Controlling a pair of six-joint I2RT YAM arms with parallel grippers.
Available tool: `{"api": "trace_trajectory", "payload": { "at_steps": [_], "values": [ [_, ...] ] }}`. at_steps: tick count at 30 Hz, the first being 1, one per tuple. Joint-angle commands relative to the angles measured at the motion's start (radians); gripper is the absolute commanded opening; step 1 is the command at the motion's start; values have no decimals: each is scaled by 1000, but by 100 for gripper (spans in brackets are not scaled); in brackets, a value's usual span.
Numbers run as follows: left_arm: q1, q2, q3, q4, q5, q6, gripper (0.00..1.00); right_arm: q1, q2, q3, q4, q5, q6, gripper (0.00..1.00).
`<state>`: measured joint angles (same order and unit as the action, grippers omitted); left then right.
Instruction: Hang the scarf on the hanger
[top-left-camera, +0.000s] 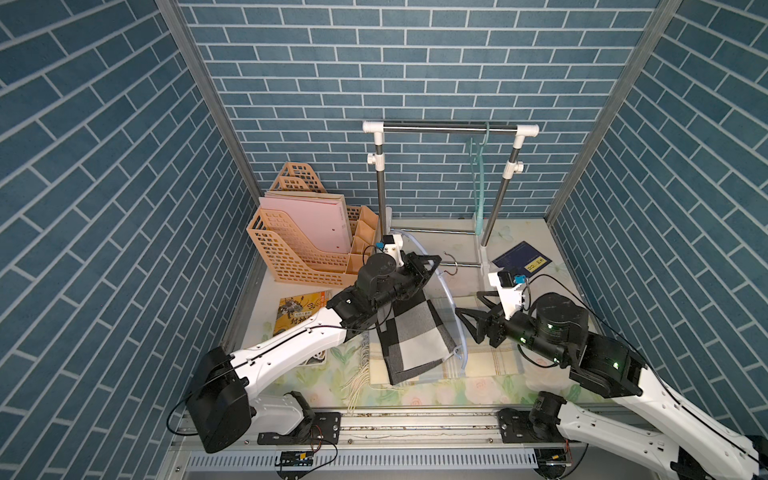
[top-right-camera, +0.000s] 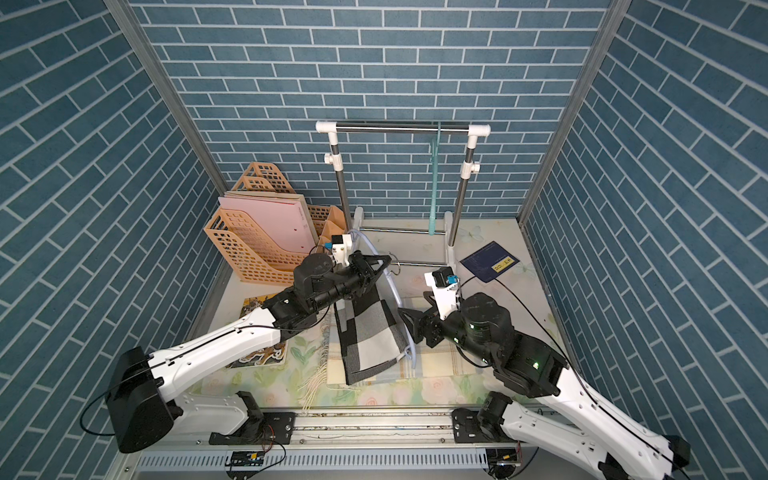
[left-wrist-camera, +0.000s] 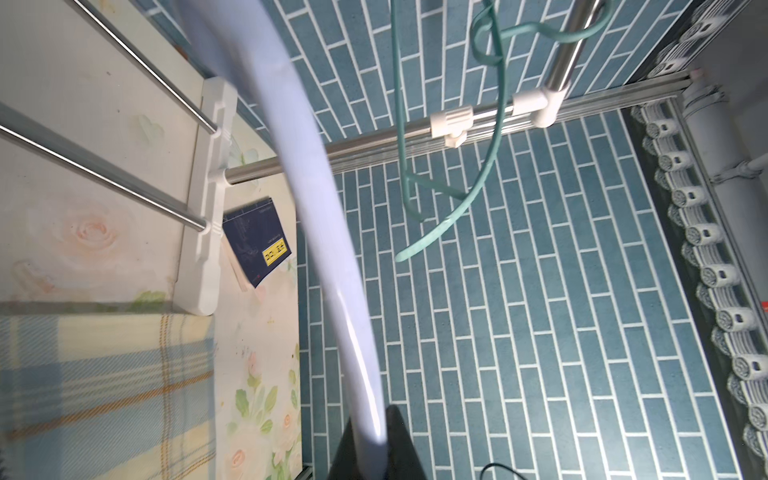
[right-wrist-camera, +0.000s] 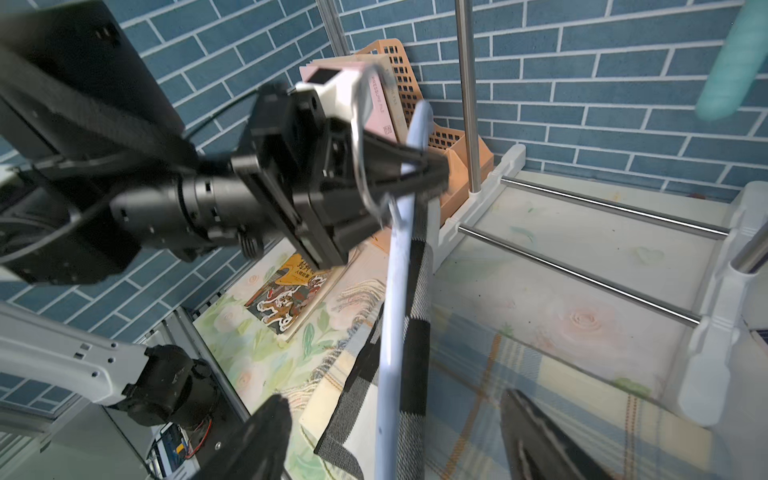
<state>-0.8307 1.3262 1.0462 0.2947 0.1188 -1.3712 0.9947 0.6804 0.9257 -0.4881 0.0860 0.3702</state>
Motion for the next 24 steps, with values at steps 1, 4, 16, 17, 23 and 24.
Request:
{"api": "trace_trajectory", "payload": {
  "at_steps": [1,4,16,17,23,24],
  "values": [
    [12,-1,75,94,-32,-14,0,9,-49,-82,27,-34,29,82],
    [15,14,105,90,-35,-15,0,19,-82,-166,74,-20,49,81],
    [15,30,144,60,-41,-11,0,30,-126,-287,150,76,19,50],
    [15,30,148,60,-41,-11,0,30,-124,-290,156,73,19,49],
    [14,30,155,55,-43,-11,0,31,-89,-303,203,44,24,36],
    [15,31,156,55,-43,-11,0,32,-83,-303,208,38,24,31]
  ]
}}
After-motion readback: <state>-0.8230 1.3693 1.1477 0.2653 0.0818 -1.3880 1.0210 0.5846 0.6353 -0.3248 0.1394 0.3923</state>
